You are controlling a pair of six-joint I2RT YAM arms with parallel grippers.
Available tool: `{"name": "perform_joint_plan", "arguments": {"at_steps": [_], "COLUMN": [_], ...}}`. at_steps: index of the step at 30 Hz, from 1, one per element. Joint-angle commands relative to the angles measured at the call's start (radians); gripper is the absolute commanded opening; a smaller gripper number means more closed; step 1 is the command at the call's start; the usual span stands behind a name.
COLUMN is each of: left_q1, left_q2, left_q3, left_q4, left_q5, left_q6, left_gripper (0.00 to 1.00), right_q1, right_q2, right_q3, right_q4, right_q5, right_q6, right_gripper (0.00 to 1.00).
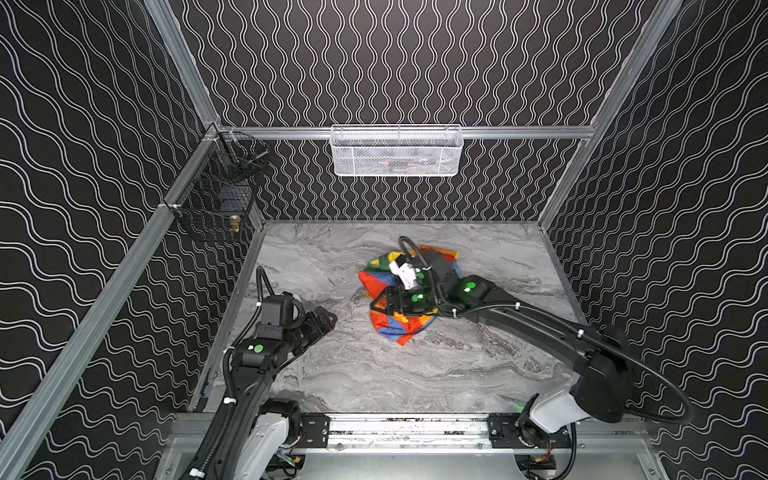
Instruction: Zip up the jacket
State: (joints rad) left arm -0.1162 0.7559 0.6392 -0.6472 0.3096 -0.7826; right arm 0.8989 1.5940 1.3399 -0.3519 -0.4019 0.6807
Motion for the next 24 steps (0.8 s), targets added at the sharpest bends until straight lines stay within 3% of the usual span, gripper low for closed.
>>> {"name": "perform_joint_plan", "arguments": {"at_steps": [1, 8, 13, 16, 20, 24], "left_q1": [0.001, 0.001, 0.001, 0.001, -0.005, -0.068], "left_q2": [0.000, -0.019, -0.010, 0.006, 0.051, 0.122], "left_q3": [-0.016, -0.042, -0.048, -0.037, 0.010, 0.086], "left_q4": [0.041, 0.034, 0.041, 0.068, 0.104, 0.090], "left_q5": [0.017, 0.029, 0.031, 0.049, 0.085, 0.033], "left_q6": [0.003, 0.009, 0.026, 0.034, 0.048, 0.087], "left_gripper": [0.88, 0.89, 0.89, 0.88, 0.87, 0.87], "right_q1": [0.036, 0.013, 0.009, -0.004, -0.137, -0.335], "right_q2": [0.069, 0.228, 0.131, 0.029, -0.084, -0.126], "right_q3": [0.062, 0.093, 0.015, 0.003, -0.044, -0.099], "right_q4": [0.119, -0.084, -0.066, -0.113, -0.175, -0.157], "right_q5": [-0.050, 0.108, 0.132, 0.221, 0.267, 0.245], "right_q6": [0.084, 0.110, 0.093, 0.053, -0.001, -0.065], "right_gripper": [0.82, 0.82, 0.80, 0.80, 0.78, 0.80]}}
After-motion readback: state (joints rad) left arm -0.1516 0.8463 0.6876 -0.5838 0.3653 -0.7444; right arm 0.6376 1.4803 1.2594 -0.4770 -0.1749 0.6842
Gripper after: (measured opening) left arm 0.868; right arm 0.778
